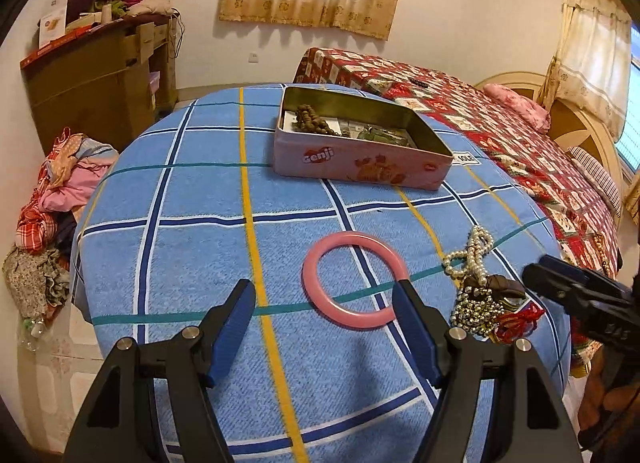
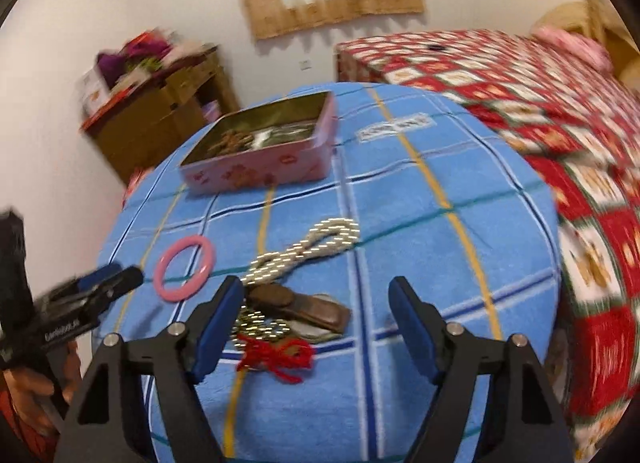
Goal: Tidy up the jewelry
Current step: 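Lower the right tool and grasp the pearl necklace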
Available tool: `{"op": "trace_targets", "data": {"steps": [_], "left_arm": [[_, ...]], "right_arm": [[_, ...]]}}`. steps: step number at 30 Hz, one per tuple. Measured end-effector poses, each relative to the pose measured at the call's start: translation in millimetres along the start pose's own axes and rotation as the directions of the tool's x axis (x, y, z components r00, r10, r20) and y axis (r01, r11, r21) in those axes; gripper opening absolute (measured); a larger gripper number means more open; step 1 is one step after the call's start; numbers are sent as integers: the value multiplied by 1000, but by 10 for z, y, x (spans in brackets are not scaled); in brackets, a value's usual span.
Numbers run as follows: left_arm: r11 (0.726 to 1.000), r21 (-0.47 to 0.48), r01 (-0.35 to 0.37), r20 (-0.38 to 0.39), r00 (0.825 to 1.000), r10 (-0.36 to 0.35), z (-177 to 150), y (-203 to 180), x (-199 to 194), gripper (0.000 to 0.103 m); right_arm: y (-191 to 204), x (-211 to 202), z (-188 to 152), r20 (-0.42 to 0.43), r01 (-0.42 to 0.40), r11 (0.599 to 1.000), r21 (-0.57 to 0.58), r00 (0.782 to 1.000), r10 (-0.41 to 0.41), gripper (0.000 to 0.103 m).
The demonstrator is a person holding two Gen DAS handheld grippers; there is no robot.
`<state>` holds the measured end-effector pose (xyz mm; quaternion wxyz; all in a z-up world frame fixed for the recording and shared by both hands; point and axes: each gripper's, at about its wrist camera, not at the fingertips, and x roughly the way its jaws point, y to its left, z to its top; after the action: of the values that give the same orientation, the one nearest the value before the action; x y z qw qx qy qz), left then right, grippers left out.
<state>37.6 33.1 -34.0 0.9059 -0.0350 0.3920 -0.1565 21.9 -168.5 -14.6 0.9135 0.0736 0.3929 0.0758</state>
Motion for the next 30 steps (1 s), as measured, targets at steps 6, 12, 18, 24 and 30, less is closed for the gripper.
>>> {"op": "trace_targets", "data": {"steps": [6, 12, 18, 24, 30], "left_arm": [[1000, -18, 2, 8, 1000, -1, 15, 24, -14, 71], [1000, -12, 1, 6, 1000, -1, 10, 16, -11, 71], [1000, -19, 11, 2, 1000, -11, 15, 32, 4, 71], [1000, -12, 26, 2, 1000, -26, 14, 31, 3, 71], [985, 58, 162, -18, 987, -161, -7, -155, -6, 71]], "right_arm": [[-88, 267, 157, -80, -45, 993, 106, 995, 54, 62], [190, 662, 246, -201, -50, 998, 46, 978, 59, 62], [293, 795, 362, -185, 1, 1000, -3, 983, -2, 63], [43, 838, 430, -179, -52, 996, 73, 982, 65, 16], [-191, 538, 453, -84, -103, 983, 150, 990, 117, 9]]}}
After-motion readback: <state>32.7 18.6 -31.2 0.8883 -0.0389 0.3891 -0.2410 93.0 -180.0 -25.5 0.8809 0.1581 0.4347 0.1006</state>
